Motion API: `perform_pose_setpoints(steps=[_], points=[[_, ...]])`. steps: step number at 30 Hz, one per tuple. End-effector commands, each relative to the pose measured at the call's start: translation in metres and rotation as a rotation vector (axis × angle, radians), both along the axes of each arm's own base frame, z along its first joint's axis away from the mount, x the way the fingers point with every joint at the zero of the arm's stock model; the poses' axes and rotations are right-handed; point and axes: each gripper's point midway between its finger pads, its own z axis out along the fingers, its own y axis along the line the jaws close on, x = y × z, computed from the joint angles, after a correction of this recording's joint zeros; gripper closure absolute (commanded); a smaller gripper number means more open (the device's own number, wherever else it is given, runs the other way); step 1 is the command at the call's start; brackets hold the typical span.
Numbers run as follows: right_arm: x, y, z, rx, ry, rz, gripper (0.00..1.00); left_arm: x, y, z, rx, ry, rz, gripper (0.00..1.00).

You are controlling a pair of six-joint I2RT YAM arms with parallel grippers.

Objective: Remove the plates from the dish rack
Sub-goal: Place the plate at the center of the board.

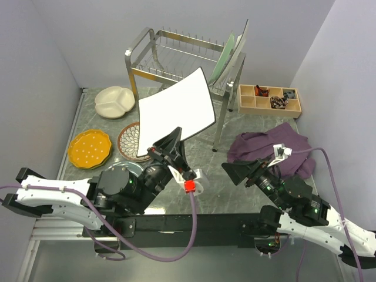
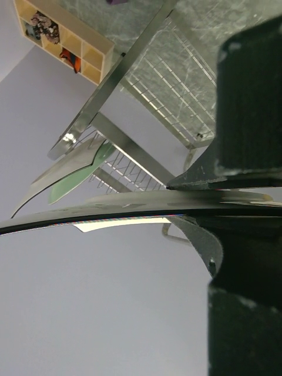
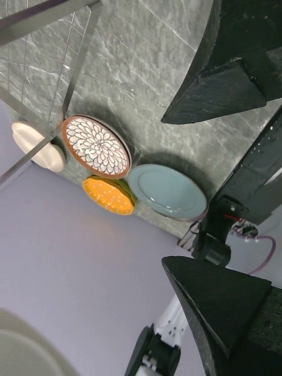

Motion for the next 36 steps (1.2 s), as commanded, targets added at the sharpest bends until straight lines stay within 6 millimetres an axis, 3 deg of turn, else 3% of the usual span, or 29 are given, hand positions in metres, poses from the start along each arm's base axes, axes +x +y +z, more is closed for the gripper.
perform_pose_setpoints(steps=[1,10,13,18,23,32,36], points=[[-0.004,-0.021,0.022,0.077,0.016,-0.042,0.02,-0.009,0.022,0.018,-0.104,0.016,0.026,0.99],[-0.007,-0.049,0.027,0.095,0.027,-0.098,0.02,-0.033,0.004,-0.041,-0.04,0.115,0.001,0.99],[-0.006,-0.059,0.028,0.1,0.026,-0.129,0.02,-0.041,-0.007,-0.069,-0.013,0.139,-0.029,0.99],[-0.005,-0.065,0.03,0.093,0.019,-0.15,0.01,-0.05,-0.021,-0.101,-0.015,0.185,-0.07,0.99],[-0.005,-0.068,0.029,0.086,0.008,-0.157,0.01,-0.053,-0.03,-0.148,0.044,0.206,-0.057,0.99],[-0.005,-0.076,0.028,0.096,-0.012,-0.175,0.01,-0.072,-0.07,-0.246,0.115,0.277,-0.139,0.99],[-0.006,-0.079,0.026,0.09,-0.015,-0.178,0.01,-0.067,-0.08,-0.281,0.14,0.288,-0.127,0.99]])
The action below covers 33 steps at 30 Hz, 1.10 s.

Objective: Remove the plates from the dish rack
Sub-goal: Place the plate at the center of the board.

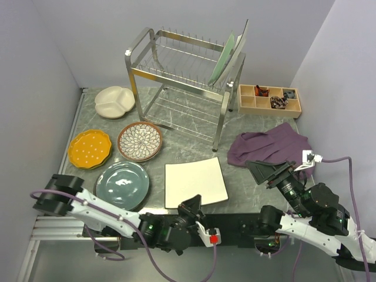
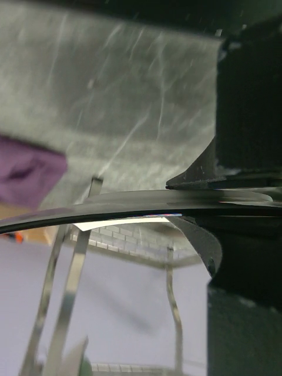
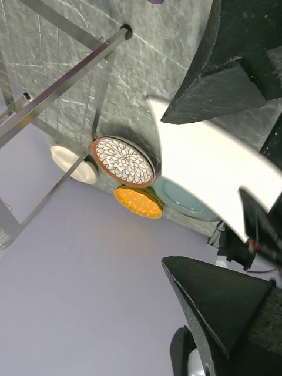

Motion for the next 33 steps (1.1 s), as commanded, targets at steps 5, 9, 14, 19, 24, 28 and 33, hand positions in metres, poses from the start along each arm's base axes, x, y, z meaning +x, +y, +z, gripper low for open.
perform_pose_setpoints(steps=[5,9,14,19,24,28,33], points=[[-0.001,-0.015,0.006,0.019,-0.027,-0.03,0.01,0.01,-0.02,-0.019,-0.146,0.105,-0.019,0.99],[-0.002,-0.016,0.005,0.031,-0.045,-0.028,0.01,0.018,-0.025,-0.048,-0.134,0.154,-0.038,0.99],[0.001,-0.006,-0.006,0.006,-0.034,-0.018,0.01,0.022,-0.026,-0.08,-0.097,0.171,-0.011,0.99],[0.013,0.015,-0.054,-0.142,0.12,-0.042,0.0,0.025,-0.022,-0.097,-0.108,0.159,0.038,0.99],[0.015,0.043,-0.111,-0.253,0.253,-0.005,0.02,0.025,-0.024,-0.113,-0.093,0.158,0.049,0.99],[0.011,0.062,-0.135,-0.295,0.303,0.055,0.02,0.021,-0.026,-0.132,-0.034,0.206,0.046,0.94],[0.012,0.066,-0.137,-0.262,0.296,0.064,0.02,0.02,-0.023,-0.158,0.034,0.3,0.052,0.8]])
